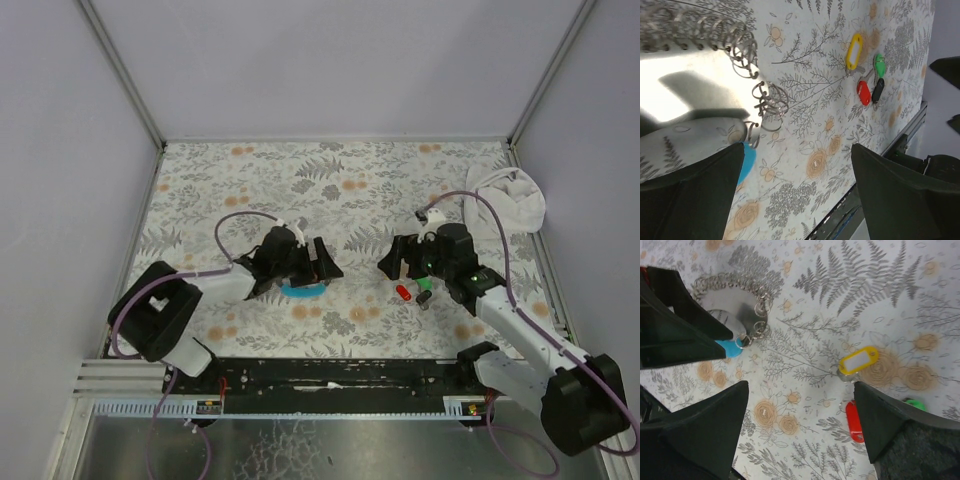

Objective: Put the keys on the keyring

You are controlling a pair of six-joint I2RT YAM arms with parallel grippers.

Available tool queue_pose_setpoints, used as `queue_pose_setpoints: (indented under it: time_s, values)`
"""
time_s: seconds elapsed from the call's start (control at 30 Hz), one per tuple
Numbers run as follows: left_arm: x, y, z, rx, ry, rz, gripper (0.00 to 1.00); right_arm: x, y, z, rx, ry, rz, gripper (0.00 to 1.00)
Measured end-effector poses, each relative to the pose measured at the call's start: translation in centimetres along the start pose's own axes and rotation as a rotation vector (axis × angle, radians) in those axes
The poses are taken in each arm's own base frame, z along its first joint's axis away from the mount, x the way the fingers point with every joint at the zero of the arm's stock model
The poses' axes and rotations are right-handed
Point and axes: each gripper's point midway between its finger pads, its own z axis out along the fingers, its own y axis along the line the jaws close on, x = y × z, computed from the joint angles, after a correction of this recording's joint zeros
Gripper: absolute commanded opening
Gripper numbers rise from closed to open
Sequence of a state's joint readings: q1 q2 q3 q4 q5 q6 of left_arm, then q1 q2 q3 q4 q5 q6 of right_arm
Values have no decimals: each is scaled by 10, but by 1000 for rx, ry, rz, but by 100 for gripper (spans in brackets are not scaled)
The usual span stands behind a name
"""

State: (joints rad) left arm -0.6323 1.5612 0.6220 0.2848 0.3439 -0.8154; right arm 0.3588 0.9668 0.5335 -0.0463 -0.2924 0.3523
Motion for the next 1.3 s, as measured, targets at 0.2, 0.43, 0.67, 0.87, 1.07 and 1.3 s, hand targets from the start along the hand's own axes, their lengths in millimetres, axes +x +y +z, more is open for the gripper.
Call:
queue_pose_setpoints:
  time_s: [0.2, 0.43, 0.67, 0.87, 1.07, 1.3]
  values:
    - [-20, 9, -28, 6, -88, -25, 88, 31, 22, 21, -61, 119, -27, 77]
    - [-32, 32, -48, -18, -149, -59, 88, 52, 59, 47, -101, 203, -97, 67]
    - [-30, 60, -62, -55, -179, -115, 89, 66, 100, 84, -88, 259, -182, 51]
    - [-32, 70, -67, -69, -193, -138, 89, 69, 128, 114, -33, 266, -255, 37]
    - [-31, 72, -67, -72, -192, -142, 89, 80, 120, 136, 95, 300, -283, 36]
    - [-29, 74, -65, -73, -180, -144, 89, 92, 100, 142, 229, 341, -318, 36]
